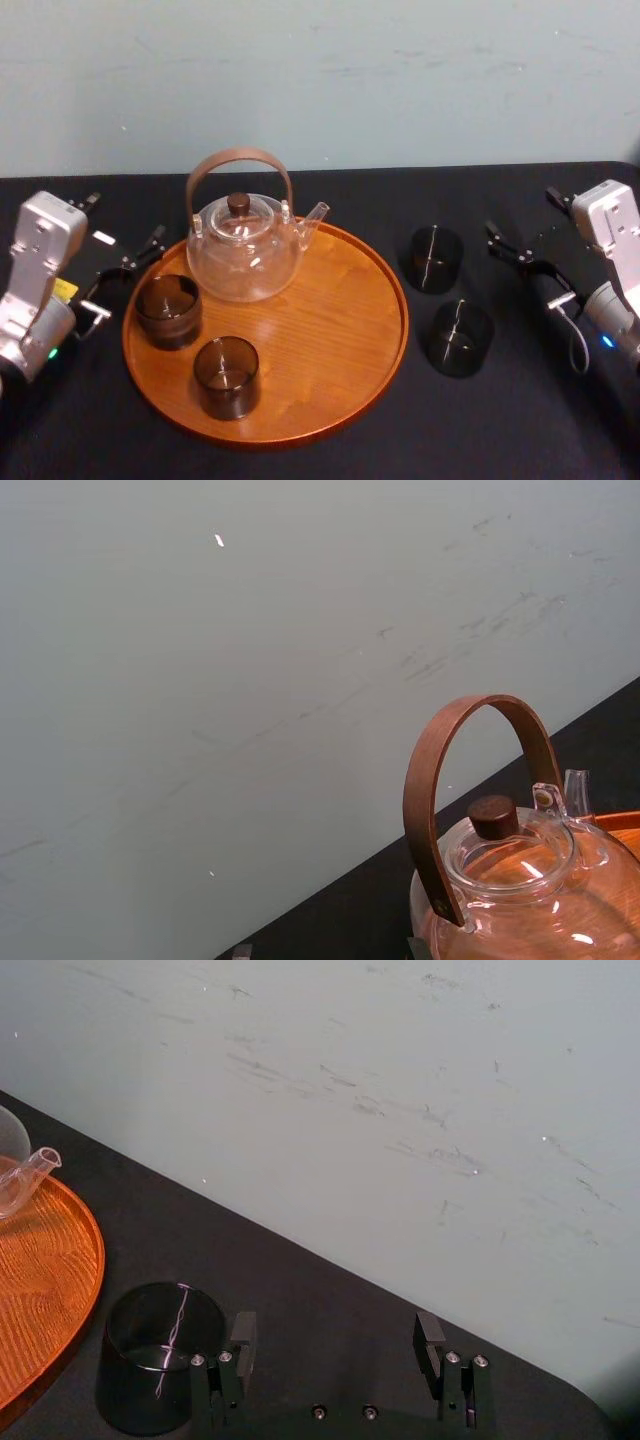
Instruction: Pick up the glass from the table and place it on the tray.
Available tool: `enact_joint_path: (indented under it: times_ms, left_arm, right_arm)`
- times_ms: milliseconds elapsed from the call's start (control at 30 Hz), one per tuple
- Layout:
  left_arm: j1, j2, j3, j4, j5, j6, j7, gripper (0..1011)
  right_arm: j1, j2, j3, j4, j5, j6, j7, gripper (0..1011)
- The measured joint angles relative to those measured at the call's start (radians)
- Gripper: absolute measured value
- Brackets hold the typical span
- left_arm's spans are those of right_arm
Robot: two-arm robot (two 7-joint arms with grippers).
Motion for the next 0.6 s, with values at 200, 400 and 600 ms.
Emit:
enact_joint_path:
  times_ms: [200, 400, 600]
  left_arm:
    - [0.0, 0.0, 0.0, 0.0, 0.0, 0.0, 0.0, 1001]
    - [0.0, 0.0, 0.0, 0.0, 0.0, 0.0, 0.0, 1001]
    - [0.0, 0.0, 0.0, 0.0, 0.0, 0.0, 0.0, 1001]
  right_arm:
    - [0.0, 0.0, 0.0, 0.0, 0.0, 0.0, 0.0, 1002]
    - [0.0, 0.0, 0.0, 0.0, 0.0, 0.0, 0.0, 1002]
    - [0.0, 0.0, 0.0, 0.0, 0.0, 0.0, 0.0, 1002]
